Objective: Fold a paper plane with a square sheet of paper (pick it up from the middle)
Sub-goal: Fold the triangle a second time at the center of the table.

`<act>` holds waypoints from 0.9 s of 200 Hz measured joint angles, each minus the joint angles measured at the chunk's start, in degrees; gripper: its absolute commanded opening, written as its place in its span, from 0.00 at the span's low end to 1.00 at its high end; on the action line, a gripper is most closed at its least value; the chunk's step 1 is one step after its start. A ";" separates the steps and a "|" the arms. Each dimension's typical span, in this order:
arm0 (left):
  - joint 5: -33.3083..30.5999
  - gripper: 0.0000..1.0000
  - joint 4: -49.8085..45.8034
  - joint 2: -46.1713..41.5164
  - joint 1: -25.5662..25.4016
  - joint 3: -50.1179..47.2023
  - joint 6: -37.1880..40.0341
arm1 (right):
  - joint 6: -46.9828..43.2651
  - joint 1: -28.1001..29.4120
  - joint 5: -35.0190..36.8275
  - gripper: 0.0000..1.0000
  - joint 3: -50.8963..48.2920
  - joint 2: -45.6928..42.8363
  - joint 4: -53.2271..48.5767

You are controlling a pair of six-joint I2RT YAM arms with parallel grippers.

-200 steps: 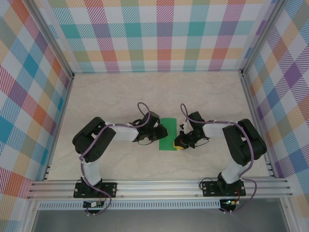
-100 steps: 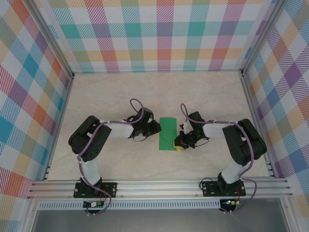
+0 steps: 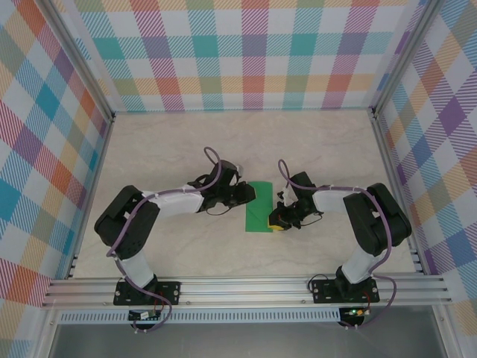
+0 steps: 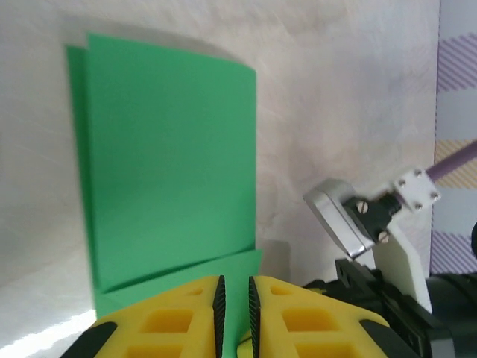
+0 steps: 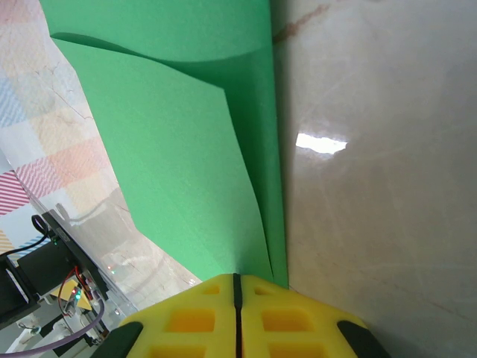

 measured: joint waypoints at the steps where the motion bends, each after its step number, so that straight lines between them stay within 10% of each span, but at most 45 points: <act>1: 0.11 0.19 0.02 0.24 -0.07 0.07 0.00 | 0.00 0.00 0.00 0.08 0.00 0.00 0.00; 180: -0.59 0.17 -1.86 7.69 -1.07 1.75 -0.37 | -0.28 2.89 1.40 0.12 5.35 3.41 -1.53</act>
